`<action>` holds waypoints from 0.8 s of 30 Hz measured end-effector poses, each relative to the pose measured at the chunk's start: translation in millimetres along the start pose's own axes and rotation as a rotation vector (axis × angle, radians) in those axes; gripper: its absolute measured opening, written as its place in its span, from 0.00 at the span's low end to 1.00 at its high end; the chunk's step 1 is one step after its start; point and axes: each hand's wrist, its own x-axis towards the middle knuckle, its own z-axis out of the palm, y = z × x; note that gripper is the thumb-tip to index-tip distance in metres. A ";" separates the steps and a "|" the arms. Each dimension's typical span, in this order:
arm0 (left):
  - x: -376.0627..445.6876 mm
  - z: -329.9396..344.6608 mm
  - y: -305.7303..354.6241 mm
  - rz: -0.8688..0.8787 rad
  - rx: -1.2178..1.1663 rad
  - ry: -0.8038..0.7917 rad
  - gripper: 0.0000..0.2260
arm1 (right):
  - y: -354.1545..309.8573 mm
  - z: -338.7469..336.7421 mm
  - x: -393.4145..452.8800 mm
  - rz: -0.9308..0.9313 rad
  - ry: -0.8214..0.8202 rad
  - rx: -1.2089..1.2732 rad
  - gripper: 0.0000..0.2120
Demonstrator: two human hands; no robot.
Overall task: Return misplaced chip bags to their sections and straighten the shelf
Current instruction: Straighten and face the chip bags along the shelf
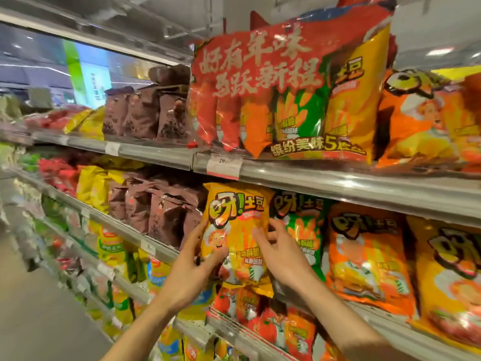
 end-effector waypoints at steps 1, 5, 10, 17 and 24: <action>14.7 -5.2 -5.5 0.014 -0.014 -0.026 0.30 | -1.8 4.9 7.1 0.017 0.031 -0.015 0.35; 74.5 -25.1 -29.4 0.051 -0.015 -0.157 0.32 | -12.9 17.7 24.4 0.011 0.152 -0.141 0.34; 125.7 -23.6 -54.0 0.066 0.014 -0.259 0.35 | -5.1 29.6 25.2 -0.158 0.280 -0.572 0.29; 161.3 -12.1 -96.1 0.113 0.105 -0.362 0.34 | 9.8 47.5 32.9 -0.176 0.205 -0.936 0.30; 160.6 -11.4 -100.9 0.239 0.212 -0.436 0.32 | 24.8 60.9 33.4 -0.183 0.227 -1.102 0.32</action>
